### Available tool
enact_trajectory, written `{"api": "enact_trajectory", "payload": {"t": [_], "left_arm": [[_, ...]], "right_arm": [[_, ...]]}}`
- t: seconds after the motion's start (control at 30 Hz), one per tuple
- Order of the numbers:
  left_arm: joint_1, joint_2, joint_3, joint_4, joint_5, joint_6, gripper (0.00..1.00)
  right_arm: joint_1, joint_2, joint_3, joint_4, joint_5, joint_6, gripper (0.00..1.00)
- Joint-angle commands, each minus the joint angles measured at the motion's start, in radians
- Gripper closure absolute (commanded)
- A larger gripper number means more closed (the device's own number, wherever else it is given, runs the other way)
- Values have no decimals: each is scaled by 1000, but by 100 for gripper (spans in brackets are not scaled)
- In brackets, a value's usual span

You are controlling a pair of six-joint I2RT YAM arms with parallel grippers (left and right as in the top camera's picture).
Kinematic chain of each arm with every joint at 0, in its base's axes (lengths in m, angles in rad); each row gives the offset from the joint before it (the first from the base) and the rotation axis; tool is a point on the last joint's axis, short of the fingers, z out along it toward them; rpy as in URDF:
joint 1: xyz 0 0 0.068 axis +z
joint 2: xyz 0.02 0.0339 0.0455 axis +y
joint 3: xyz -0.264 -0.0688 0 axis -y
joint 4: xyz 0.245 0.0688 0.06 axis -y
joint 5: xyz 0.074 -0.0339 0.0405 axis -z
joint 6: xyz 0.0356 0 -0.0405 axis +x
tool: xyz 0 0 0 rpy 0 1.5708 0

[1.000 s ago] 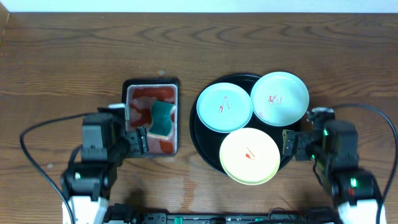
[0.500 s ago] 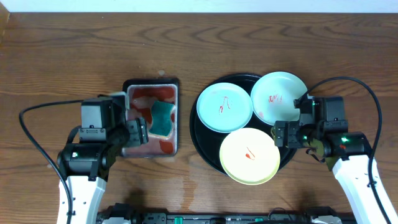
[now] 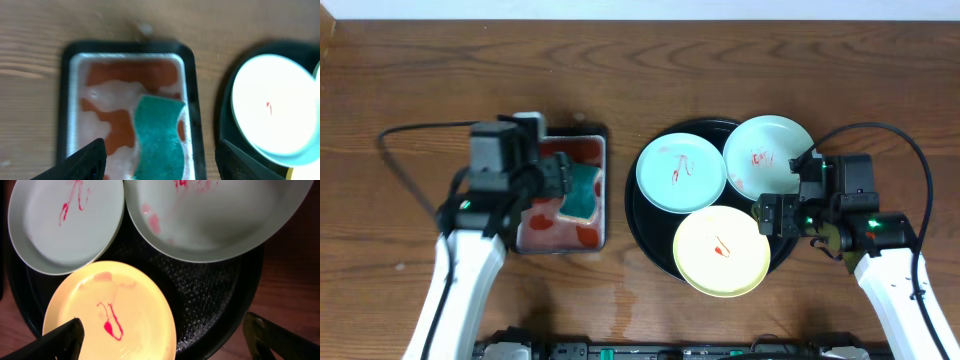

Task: Clean dirty plates on tray and stack at the side
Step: 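Move left gripper to the green sponge and right gripper to yellow plate, then grasp the green sponge in the soapy tray with the left gripper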

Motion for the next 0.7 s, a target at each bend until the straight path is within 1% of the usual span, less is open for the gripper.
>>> {"api": "enact_trajectory", "payload": {"t": [0.0, 0.1, 0.2, 0.37, 0.53, 0.67], "left_arm": [[-57, 125, 23, 31, 16, 32, 30], [-89, 235, 23, 42, 16, 32, 37], [-93, 316, 23, 41, 12, 31, 43], [-93, 408, 23, 41, 13, 26, 46], [-93, 457, 21, 42, 12, 16, 48], [-93, 494, 12, 45, -8, 16, 53]], "right_arm": [[-11, 0, 18, 3, -12, 1, 1], [-11, 0, 18, 3, -12, 1, 1], [-11, 0, 18, 3, -12, 1, 1], [-11, 0, 18, 4, -12, 1, 1], [-11, 0, 18, 5, -12, 1, 1], [-11, 0, 18, 6, -12, 1, 1]]}}
